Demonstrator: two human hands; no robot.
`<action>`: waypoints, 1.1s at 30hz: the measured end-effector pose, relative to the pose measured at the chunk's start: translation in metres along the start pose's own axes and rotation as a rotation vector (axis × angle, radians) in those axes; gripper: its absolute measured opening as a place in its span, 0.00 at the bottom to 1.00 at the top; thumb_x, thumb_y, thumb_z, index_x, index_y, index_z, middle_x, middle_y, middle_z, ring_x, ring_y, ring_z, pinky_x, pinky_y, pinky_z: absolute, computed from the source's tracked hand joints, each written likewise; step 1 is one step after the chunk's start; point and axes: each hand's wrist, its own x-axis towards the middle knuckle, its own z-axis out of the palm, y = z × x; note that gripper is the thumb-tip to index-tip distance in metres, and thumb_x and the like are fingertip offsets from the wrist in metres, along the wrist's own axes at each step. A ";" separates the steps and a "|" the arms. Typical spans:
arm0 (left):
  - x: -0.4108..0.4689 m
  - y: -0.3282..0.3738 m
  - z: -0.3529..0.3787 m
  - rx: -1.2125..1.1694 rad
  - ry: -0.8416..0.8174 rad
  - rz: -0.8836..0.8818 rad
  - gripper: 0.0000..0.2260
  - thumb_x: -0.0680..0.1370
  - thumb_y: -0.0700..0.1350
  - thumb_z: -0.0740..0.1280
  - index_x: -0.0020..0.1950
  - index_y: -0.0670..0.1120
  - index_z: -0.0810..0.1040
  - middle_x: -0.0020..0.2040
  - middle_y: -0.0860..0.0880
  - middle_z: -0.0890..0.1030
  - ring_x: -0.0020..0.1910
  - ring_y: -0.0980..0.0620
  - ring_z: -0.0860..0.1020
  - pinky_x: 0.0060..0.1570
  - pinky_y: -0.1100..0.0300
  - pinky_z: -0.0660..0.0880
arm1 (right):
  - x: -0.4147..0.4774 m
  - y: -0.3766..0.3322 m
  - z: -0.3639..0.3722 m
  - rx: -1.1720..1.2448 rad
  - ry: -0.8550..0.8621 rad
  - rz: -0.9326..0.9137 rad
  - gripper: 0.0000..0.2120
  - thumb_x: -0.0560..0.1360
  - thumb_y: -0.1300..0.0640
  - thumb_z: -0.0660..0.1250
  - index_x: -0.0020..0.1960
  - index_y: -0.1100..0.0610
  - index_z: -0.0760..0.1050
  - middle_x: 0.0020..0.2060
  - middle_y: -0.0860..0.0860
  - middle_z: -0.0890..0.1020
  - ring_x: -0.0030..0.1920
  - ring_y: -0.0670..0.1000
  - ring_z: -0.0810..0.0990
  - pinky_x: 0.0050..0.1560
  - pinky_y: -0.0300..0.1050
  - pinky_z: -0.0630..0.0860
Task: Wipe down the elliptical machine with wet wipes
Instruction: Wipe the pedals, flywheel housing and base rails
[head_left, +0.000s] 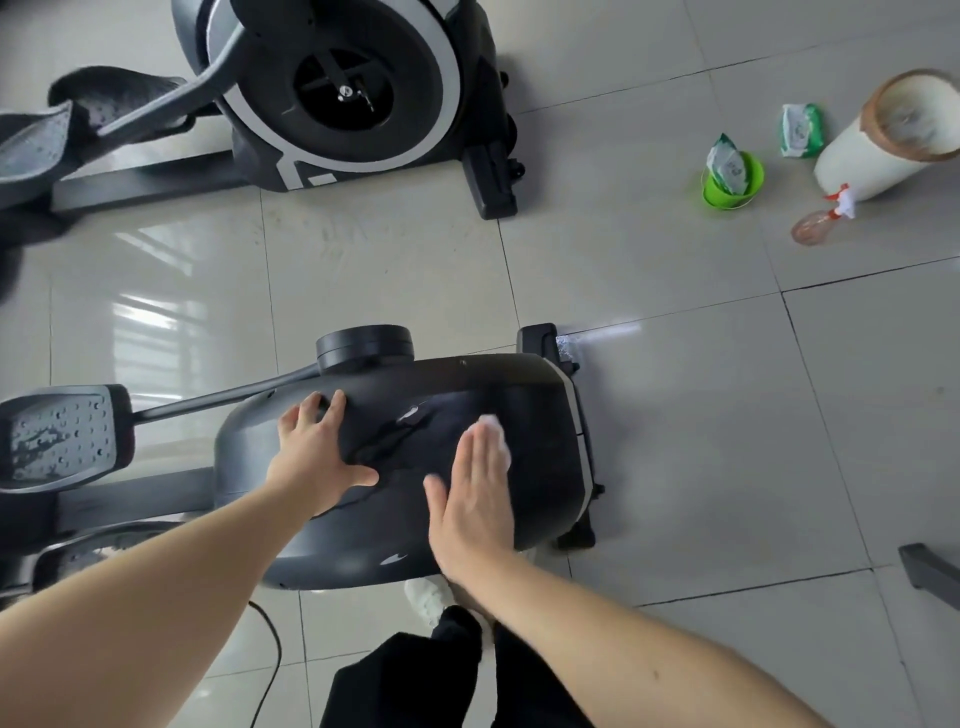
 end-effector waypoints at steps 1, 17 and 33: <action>0.000 0.000 -0.001 0.001 -0.002 -0.001 0.55 0.67 0.58 0.81 0.84 0.52 0.50 0.81 0.47 0.52 0.79 0.42 0.48 0.71 0.41 0.67 | -0.013 0.001 0.002 0.014 -0.041 -0.048 0.41 0.77 0.37 0.20 0.80 0.65 0.33 0.79 0.62 0.32 0.79 0.57 0.28 0.80 0.55 0.34; 0.000 0.000 0.002 0.007 -0.022 0.014 0.53 0.68 0.57 0.80 0.83 0.52 0.49 0.80 0.47 0.52 0.78 0.41 0.49 0.67 0.41 0.70 | 0.064 -0.015 -0.006 -0.031 0.087 0.047 0.37 0.82 0.41 0.32 0.82 0.65 0.42 0.82 0.60 0.42 0.82 0.56 0.36 0.81 0.55 0.37; 0.012 -0.068 -0.019 -0.044 -0.013 0.305 0.44 0.76 0.53 0.74 0.83 0.48 0.50 0.82 0.46 0.49 0.78 0.42 0.52 0.70 0.45 0.69 | 0.050 -0.069 0.013 0.029 0.224 0.364 0.37 0.84 0.39 0.39 0.83 0.64 0.43 0.82 0.62 0.44 0.83 0.58 0.41 0.82 0.55 0.41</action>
